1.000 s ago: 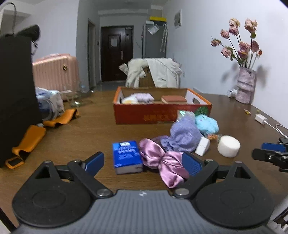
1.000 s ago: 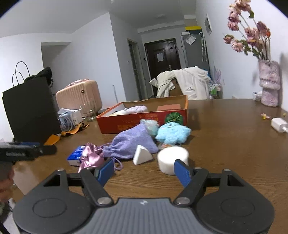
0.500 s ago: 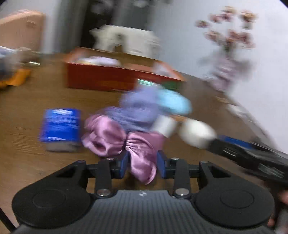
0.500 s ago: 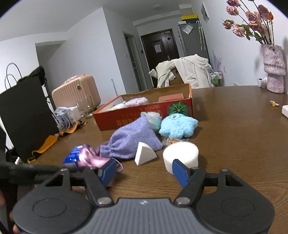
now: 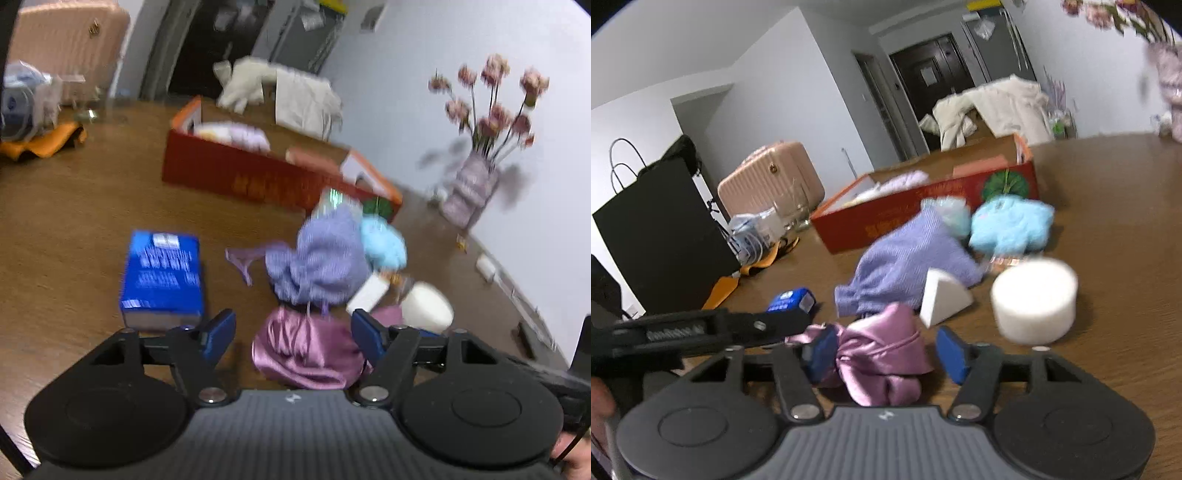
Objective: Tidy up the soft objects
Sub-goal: 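Grasp the pink satin bow scrunchie with the right tool, then carry the pink scrunchie over the box toward the towel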
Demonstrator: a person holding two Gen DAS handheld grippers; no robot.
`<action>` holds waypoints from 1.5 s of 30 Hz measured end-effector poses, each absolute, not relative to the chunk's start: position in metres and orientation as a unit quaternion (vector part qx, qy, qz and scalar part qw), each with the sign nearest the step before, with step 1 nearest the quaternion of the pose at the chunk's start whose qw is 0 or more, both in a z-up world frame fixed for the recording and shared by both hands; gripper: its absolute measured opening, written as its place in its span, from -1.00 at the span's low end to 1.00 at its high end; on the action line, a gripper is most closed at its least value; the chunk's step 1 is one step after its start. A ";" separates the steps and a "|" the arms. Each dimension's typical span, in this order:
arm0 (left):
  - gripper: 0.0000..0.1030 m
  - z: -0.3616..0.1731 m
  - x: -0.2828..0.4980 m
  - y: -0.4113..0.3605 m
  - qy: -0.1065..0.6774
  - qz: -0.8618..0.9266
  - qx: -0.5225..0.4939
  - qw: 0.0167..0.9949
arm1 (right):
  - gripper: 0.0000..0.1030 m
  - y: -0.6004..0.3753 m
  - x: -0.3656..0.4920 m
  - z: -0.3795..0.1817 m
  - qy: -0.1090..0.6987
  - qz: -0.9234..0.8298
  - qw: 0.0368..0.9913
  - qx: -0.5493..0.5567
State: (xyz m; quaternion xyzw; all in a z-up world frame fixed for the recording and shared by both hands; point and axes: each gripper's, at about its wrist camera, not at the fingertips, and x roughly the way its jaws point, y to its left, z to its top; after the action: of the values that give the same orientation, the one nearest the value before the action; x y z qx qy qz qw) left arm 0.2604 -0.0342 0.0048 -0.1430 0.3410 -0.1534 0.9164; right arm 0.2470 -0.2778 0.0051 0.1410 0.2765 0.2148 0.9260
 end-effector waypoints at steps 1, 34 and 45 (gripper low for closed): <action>0.01 0.002 0.263 -0.036 0.350 -0.161 -0.142 0.912 | -0.23 -0.276 0.248 0.002 0.282 0.214 0.924 0.144; -0.61 0.130 0.465 -0.058 0.316 -0.212 -0.117 0.917 | -0.78 -0.287 0.445 0.146 0.249 0.239 0.930 0.126; -0.58 0.056 0.615 -0.058 0.410 -0.111 -0.116 0.898 | -0.79 -0.239 0.636 0.085 0.363 0.186 0.908 0.091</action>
State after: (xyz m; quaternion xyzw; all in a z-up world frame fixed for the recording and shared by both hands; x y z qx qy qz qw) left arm 0.6153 -0.0582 0.0557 -0.1162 0.4095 -0.1110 0.8980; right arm 0.6361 -0.2393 0.0848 0.0911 0.3634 0.1859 0.9084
